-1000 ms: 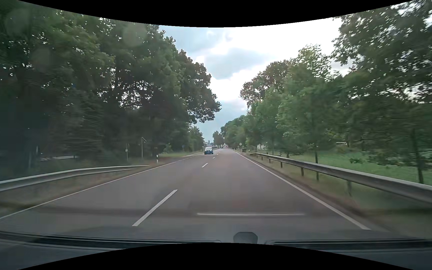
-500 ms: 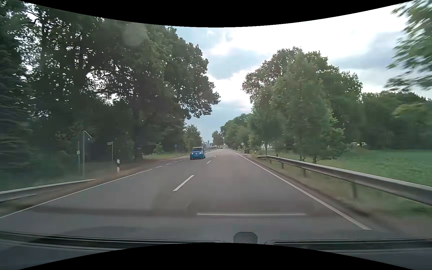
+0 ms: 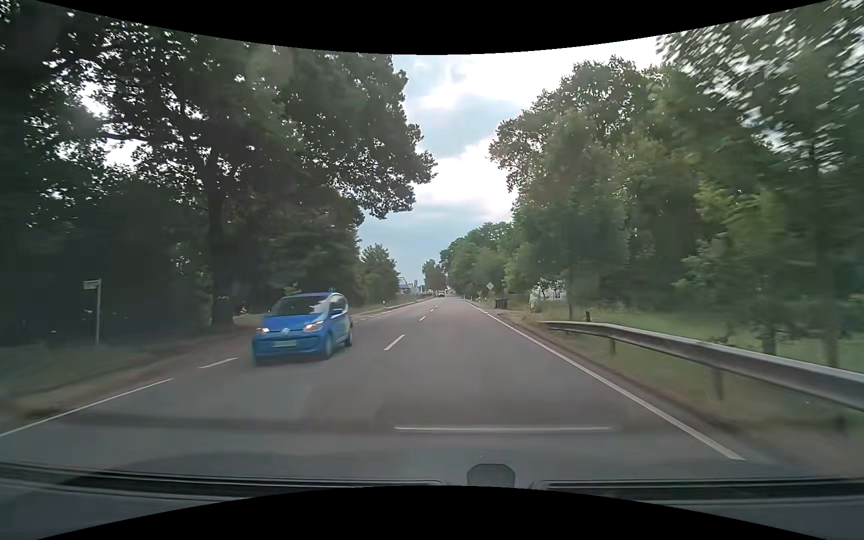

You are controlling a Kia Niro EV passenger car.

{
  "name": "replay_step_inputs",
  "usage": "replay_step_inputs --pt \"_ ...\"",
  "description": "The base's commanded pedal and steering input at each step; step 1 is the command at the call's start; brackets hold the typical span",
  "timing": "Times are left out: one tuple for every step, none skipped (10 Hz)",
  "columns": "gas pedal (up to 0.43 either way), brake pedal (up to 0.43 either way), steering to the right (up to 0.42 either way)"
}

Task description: Follow the waypoints while adhering to traffic rules and regulations

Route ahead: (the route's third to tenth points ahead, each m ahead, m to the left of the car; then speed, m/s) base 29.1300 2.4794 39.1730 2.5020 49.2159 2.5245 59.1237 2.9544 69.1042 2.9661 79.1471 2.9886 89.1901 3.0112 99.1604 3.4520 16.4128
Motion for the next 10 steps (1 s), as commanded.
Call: replay_step_inputs --pt "0.169 0.000 -0.003" --pt "0.169 0.000 -0.003" --pt "0.169 0.000 -0.003" --pt "0.169 0.000 -0.003" --pt "0.169 0.000 -0.003" --pt "0.169 0.000 -0.003" --pt "0.169 0.000 -0.003" --pt "0.169 0.000 -0.003" --pt "0.169 0.000 -0.003" --pt "0.169 0.000 -0.003"
